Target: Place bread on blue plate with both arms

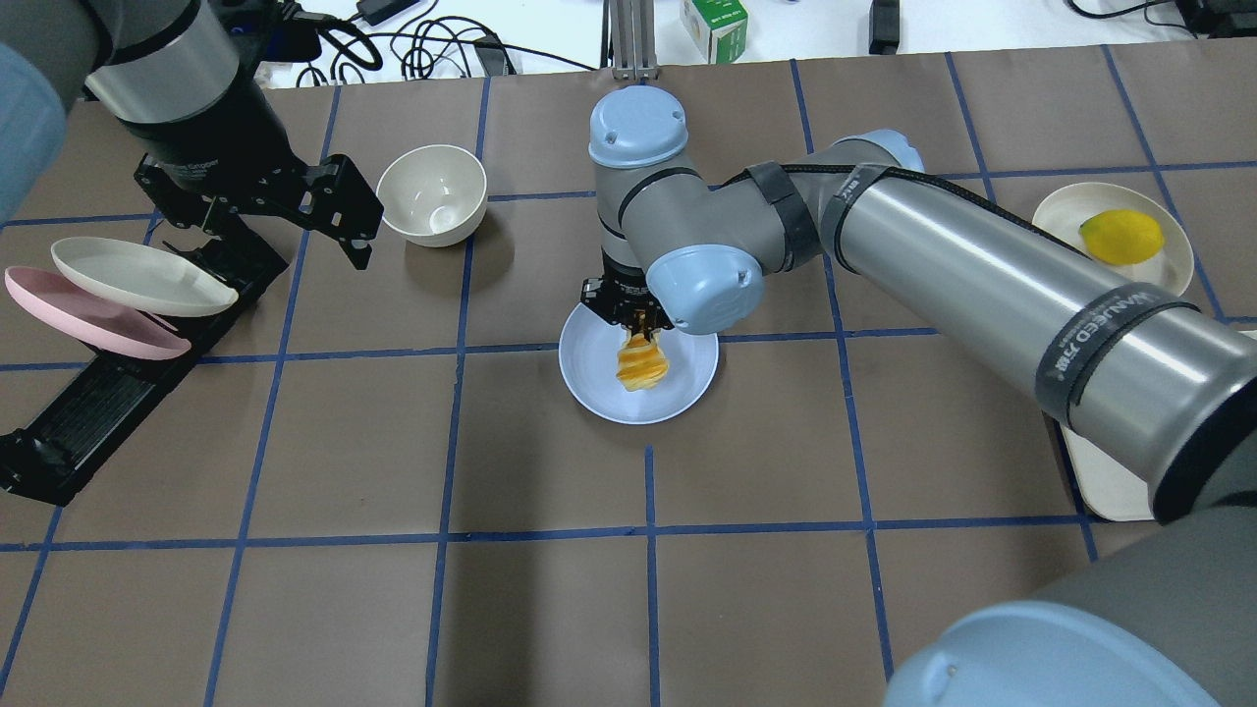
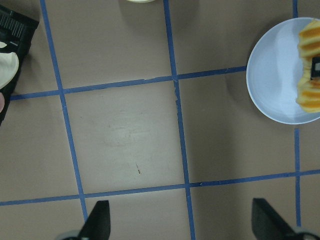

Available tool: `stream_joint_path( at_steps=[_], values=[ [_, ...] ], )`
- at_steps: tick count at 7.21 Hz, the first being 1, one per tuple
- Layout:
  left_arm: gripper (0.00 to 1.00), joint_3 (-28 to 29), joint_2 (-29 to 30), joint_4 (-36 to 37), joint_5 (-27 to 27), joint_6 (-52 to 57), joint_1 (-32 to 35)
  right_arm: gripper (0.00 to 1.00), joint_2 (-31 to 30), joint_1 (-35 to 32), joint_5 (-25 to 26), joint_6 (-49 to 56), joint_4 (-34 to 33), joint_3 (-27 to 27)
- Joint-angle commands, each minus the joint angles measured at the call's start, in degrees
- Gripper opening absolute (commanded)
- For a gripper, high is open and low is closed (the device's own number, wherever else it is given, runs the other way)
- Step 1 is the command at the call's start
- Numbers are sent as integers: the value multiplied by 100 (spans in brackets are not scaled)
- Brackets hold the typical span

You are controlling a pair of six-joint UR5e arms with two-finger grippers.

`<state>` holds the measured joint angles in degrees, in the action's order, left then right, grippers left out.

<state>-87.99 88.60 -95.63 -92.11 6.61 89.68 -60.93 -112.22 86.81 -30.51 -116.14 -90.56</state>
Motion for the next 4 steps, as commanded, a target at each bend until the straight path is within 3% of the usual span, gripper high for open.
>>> stream_joint_path(
  at_steps=[1, 4],
  values=[
    [100, -8, -1, 9, -9, -19, -3, 5, 176, -53, -7, -182, -223, -5],
    [100, 1, -1, 9, -17, -28, -3, 29, 265, -124, -7, -324, -278, -49]
  ],
)
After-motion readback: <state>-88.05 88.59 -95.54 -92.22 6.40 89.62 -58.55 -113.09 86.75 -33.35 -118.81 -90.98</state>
